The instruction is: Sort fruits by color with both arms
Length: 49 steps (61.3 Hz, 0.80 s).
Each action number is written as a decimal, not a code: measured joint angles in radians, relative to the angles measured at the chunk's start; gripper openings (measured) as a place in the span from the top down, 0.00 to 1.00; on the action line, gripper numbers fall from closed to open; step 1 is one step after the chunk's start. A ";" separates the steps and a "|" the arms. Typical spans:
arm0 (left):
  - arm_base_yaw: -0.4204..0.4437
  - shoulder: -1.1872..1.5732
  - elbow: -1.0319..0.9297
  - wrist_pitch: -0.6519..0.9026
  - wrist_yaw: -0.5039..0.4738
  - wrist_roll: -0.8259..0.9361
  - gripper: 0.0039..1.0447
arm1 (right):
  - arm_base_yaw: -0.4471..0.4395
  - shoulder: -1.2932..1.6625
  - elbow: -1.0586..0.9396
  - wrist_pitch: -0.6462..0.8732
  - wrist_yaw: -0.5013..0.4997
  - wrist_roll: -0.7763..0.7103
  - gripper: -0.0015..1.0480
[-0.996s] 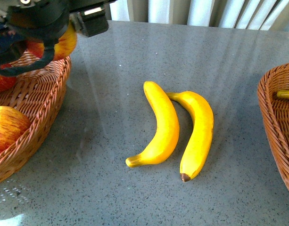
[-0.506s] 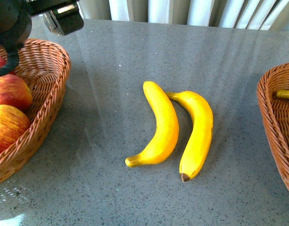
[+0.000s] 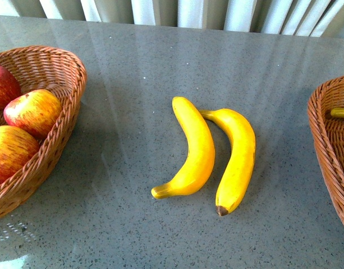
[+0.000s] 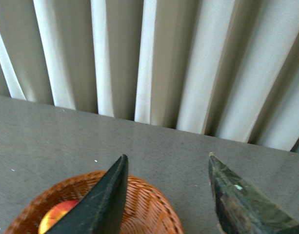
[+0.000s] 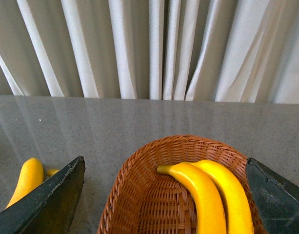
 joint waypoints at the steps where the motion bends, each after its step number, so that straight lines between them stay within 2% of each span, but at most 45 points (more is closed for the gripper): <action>1: 0.009 -0.014 -0.018 0.001 0.008 0.009 0.67 | 0.000 0.000 0.000 0.000 0.000 0.000 0.09; 11: 0.066 -0.123 -0.137 -0.008 0.073 0.049 0.96 | 0.000 0.000 0.000 0.000 0.000 0.000 0.09; 13: 0.077 -0.150 -0.156 -0.013 0.083 0.050 0.99 | 0.000 0.000 0.000 0.000 0.000 0.000 0.09; 36: 0.165 -0.403 -0.290 -0.135 0.167 0.060 0.99 | 0.000 0.000 0.000 0.000 0.000 0.000 0.09; 41: 0.182 -0.418 -0.329 -0.095 0.186 0.060 0.99 | 0.000 0.000 0.000 0.000 0.000 0.000 0.09; 44: 0.225 -0.439 -0.347 -0.113 0.246 0.061 0.99 | 0.000 0.000 0.000 0.000 0.000 0.000 0.09; 49: 0.260 -0.496 -0.364 -0.164 0.257 0.061 0.99 | 0.000 0.000 0.000 0.000 0.000 0.000 0.09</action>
